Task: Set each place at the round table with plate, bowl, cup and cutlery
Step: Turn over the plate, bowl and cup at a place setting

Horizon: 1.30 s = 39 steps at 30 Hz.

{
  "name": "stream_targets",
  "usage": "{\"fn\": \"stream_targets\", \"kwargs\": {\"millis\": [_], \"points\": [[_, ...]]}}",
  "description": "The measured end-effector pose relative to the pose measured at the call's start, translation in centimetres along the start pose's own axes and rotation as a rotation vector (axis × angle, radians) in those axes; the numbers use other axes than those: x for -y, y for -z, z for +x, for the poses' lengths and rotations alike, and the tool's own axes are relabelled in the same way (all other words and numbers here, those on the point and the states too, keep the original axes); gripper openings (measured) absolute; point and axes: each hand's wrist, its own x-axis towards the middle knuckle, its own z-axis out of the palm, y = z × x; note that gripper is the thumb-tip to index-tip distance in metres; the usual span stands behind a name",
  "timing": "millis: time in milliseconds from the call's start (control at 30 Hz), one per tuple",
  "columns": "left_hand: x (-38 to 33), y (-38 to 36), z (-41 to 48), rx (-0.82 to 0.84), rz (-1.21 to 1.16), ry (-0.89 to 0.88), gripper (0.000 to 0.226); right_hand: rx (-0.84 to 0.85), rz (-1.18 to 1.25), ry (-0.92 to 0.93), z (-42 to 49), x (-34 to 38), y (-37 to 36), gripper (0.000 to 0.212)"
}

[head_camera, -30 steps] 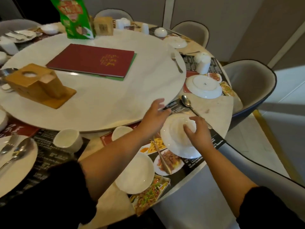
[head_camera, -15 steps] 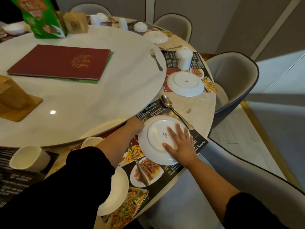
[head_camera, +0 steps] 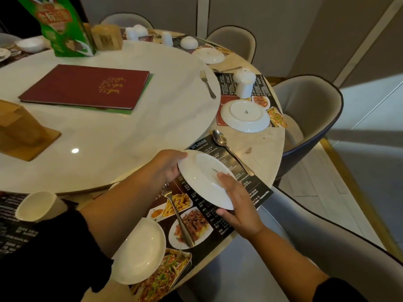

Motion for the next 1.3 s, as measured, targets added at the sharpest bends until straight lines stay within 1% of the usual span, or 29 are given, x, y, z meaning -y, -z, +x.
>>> {"fn": "stream_targets", "kwargs": {"millis": [100,133,167,200,233,267,300,367,433,533,567,633,700,733,833,933,1033,1100,1133,1167,1233,1300], "points": [[-0.6,-0.5,-1.0,0.001,-0.012,0.017,0.042,-0.149,-0.016,0.055,0.8,0.5,0.4,0.060],[-0.8,-0.6,-1.3,0.014,-0.006,0.016,0.042,-0.204,-0.012,0.057,1.2,0.6,0.8,0.058],[-1.0,-0.8,-1.8,0.040,0.007,0.021,0.046,-0.259,0.005,0.046,1.6,0.8,1.2,0.059],[-0.9,-1.0,-2.0,0.064,0.035,0.030,0.055,-0.305,0.050,0.015,2.2,0.9,1.7,0.061],[-0.7,-1.2,-1.9,0.054,0.102,0.031,0.066,-0.342,0.122,-0.042,2.8,1.3,2.4,0.062],[-0.4,-1.4,-1.7,0.034,0.201,-0.009,0.073,-0.377,0.204,-0.122,3.4,1.7,3.0,0.061],[-0.1,-1.7,-1.6,0.035,0.273,-0.077,0.076,-0.422,0.284,-0.220,4.0,2.2,3.7,0.056],[1.0,-2.1,-1.4,0.125,0.322,-0.174,0.076,-0.509,0.417,-0.443,5.0,2.6,4.4,0.044],[2.1,-2.1,-0.6,0.146,0.368,-0.182,0.083,-0.538,0.510,-0.597,5.2,2.0,4.3,0.035],[3.3,-1.5,-0.4,0.003,0.415,-0.179,0.078,-0.531,0.485,-0.717,4.3,0.4,3.1,0.028],[3.5,-1.4,-0.6,-0.010,0.449,-0.150,0.082,-0.533,0.472,-0.747,4.0,-0.2,2.7,0.029],[4.0,-1.1,-0.6,-0.027,0.490,-0.092,0.101,-0.538,0.457,-0.797,3.7,-0.9,2.0,0.032],[4.2,-1.2,-0.4,-0.065,0.503,-0.088,0.107,-0.516,0.429,-0.830,3.7,-1.3,1.5,0.037],[4.2,-1.1,-0.2,-0.070,0.529,-0.079,0.106,-0.505,0.405,-0.833,3.6,-1.4,1.3,0.038],[4.4,-1.1,-0.1,-0.039,0.591,-0.082,0.084,-0.464,0.329,-0.799,3.5,-1.5,0.7,0.041],[4.7,-0.6,0.0,-0.037,0.625,-0.068,0.077,-0.414,0.286,-0.769,3.2,-2.0,0.1,0.043],[4.6,0.0,-0.4,-0.041,0.690,-0.104,0.067,-0.369,0.184,-0.749,3.2,-2.5,-0.3,0.048],[4.5,1.0,-0.5,-0.097,0.874,-0.223,0.047,-0.305,0.082,-0.767,3.3,-2.7,-0.1,0.050],[4.5,1.7,-0.6,-0.147,0.993,-0.296,0.036,-0.281,0.036,-0.771,3.4,-2.7,0.2,0.049],[4.4,2.3,-0.6,-0.218,1.085,-0.333,0.029,-0.271,0.007,-0.769,3.5,-2.7,0.6,0.049],[4.6,3.5,-0.7,-0.304,1.210,-0.308,0.015,-0.275,-0.006,-0.762,3.7,-2.5,1.3,0.048],[4.9,3.8,-0.8,-0.297,1.301,-0.212,0.018,-0.283,-0.008,-0.748,3.9,-2.4,1.7,0.046]]}}
